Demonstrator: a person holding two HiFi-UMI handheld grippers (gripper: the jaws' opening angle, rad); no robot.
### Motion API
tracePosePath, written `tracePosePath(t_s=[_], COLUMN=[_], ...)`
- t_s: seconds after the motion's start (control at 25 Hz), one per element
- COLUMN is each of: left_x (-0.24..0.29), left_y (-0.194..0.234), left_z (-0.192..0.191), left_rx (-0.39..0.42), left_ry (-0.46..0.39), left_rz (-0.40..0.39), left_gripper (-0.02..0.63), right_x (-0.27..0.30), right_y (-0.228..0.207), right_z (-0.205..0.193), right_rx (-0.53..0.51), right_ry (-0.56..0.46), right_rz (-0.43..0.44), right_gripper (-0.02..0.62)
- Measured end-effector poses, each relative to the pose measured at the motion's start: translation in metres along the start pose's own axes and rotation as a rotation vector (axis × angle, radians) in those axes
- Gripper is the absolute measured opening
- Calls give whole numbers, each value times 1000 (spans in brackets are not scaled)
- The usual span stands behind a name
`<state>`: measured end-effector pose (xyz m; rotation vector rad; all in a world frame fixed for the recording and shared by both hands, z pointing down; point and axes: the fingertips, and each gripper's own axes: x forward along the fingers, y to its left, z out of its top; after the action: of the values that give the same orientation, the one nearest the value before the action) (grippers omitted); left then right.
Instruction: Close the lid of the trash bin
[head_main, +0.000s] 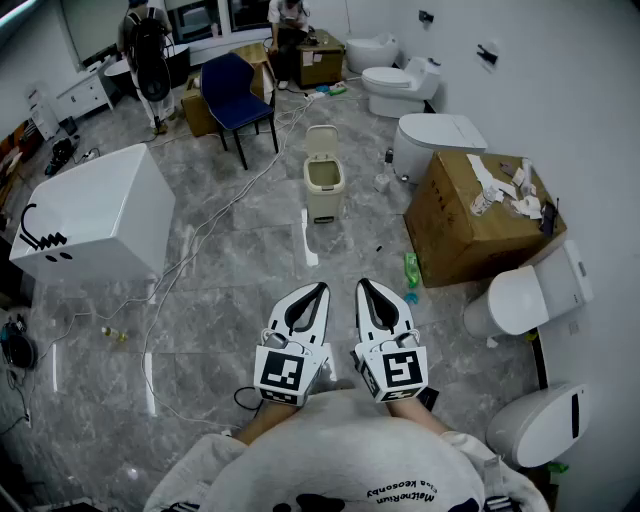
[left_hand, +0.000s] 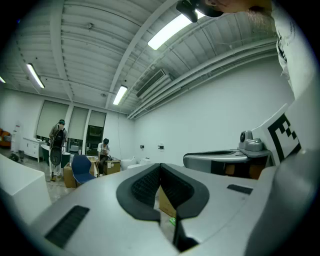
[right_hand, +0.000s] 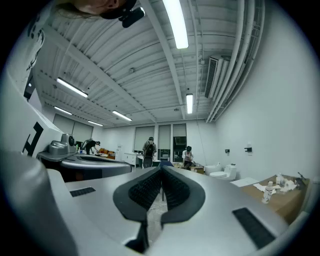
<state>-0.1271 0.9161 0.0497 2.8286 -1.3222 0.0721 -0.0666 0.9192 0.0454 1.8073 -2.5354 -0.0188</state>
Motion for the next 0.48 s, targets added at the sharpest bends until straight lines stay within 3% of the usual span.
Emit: tracePosePath(t_s=[0.48], left_x=[14], left_y=[20], left_z=[-9], left_rx=[-10], left_ry=[8], left_rz=[-28], left_gripper=[20], right_x=[24], right_y=[3], right_z=[-1], right_rx=[-22], right_ry=[-4], right_rz=[-19], right_gripper=[32])
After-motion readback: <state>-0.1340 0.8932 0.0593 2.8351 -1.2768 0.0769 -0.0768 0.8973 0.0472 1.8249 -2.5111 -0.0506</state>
